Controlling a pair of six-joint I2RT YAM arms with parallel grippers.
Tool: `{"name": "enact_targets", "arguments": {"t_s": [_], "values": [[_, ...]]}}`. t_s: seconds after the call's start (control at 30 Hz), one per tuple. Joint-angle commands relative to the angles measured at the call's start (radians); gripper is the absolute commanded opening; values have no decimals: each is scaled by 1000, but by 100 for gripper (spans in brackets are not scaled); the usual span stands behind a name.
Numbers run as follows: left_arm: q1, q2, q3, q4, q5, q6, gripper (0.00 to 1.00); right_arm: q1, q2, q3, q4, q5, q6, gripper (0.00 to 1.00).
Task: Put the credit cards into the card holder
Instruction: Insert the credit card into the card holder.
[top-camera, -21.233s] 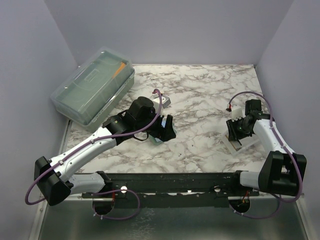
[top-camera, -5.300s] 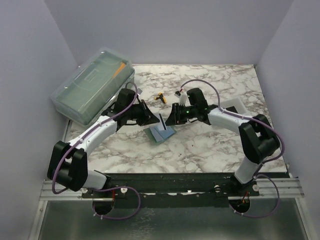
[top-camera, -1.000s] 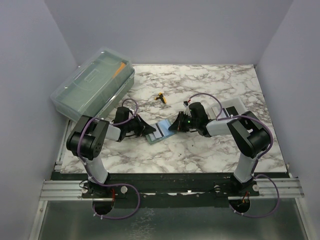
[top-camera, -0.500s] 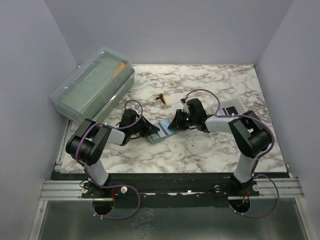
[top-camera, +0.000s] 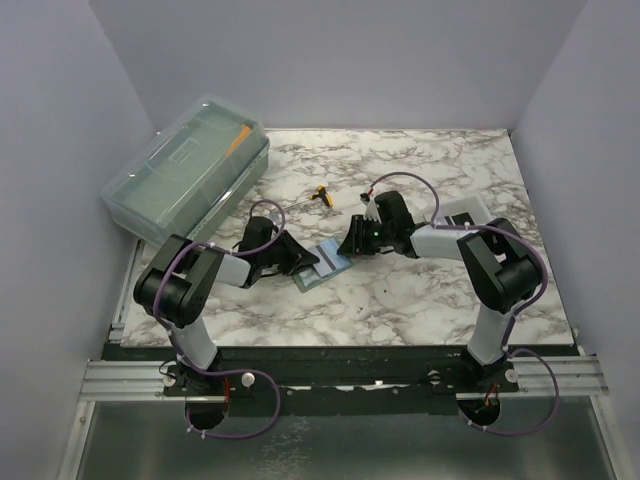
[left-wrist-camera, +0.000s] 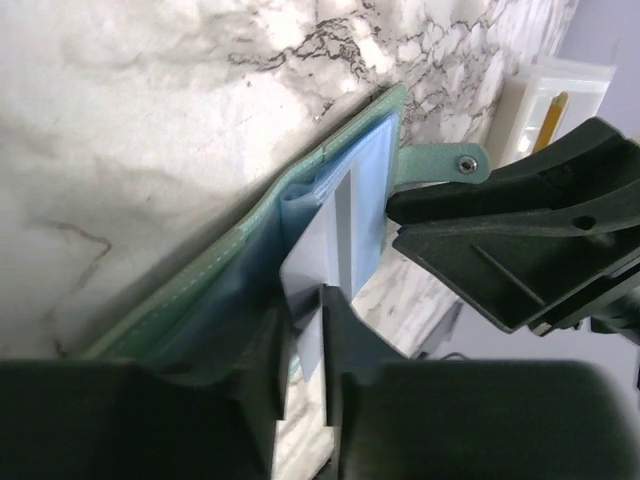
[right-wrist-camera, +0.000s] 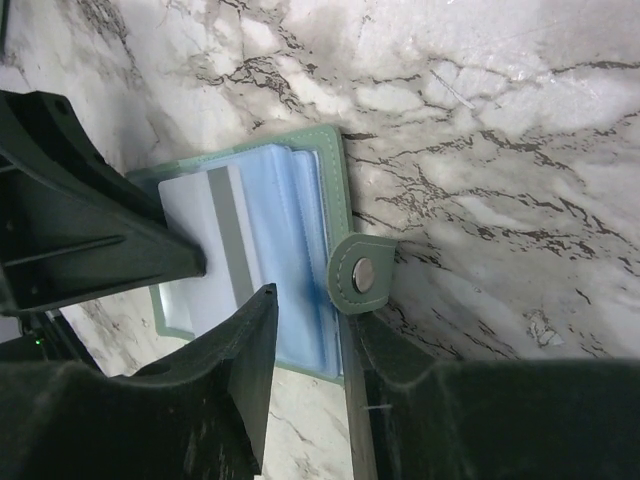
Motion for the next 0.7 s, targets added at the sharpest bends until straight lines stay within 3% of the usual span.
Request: {"name": "enact_targets", "arguments": {"t_s": [0.0, 0.07, 0.2, 0.33, 0.5, 0.67], "values": [[7, -62, 16, -257, -68, 58, 33, -6, 43, 17, -76, 56, -69, 36], [7, -85, 25, -306, -84, 66, 40, -6, 49, 17, -73, 44, -67, 35], [5, -110, 30, -356, -96, 68, 43, -6, 71, 13, -51, 8, -61, 34], [6, -104, 39, -375, -104, 63, 33, -6, 85, 4, -24, -17, -45, 30], [-12, -38, 115, -373, -93, 67, 11, -5, 98, -3, -12, -38, -30, 25], [-76, -5, 190, -374, -128, 67, 6, 0, 100, -28, 31, -75, 1, 20]]}}
